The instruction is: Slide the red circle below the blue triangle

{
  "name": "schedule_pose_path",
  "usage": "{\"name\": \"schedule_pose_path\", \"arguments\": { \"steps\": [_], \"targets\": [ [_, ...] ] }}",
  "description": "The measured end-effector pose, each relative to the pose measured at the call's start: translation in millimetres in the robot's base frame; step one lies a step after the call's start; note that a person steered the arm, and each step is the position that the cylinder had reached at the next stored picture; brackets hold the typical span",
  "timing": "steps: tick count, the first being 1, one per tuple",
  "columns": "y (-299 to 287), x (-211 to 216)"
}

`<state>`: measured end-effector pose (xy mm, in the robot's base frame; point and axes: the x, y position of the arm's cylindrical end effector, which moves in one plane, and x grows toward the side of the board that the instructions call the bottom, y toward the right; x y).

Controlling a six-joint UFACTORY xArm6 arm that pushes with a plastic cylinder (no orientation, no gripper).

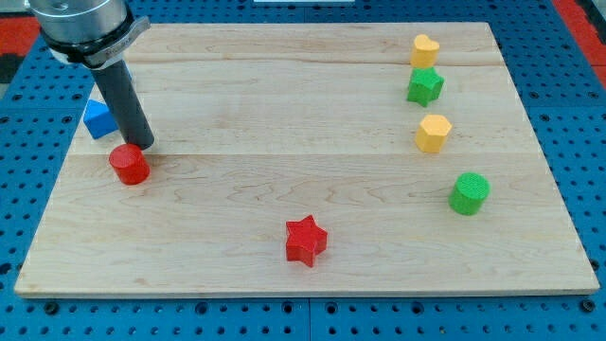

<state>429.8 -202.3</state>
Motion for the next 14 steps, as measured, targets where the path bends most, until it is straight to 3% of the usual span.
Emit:
{"name": "schedule_pose_path", "arguments": {
  "steps": [7, 8, 12, 14],
  "targets": [
    [1.0, 93.3],
    [-23.1, 108.9],
    [-47.7, 122.3],
    [-47.7, 100.8]
  ]
}}
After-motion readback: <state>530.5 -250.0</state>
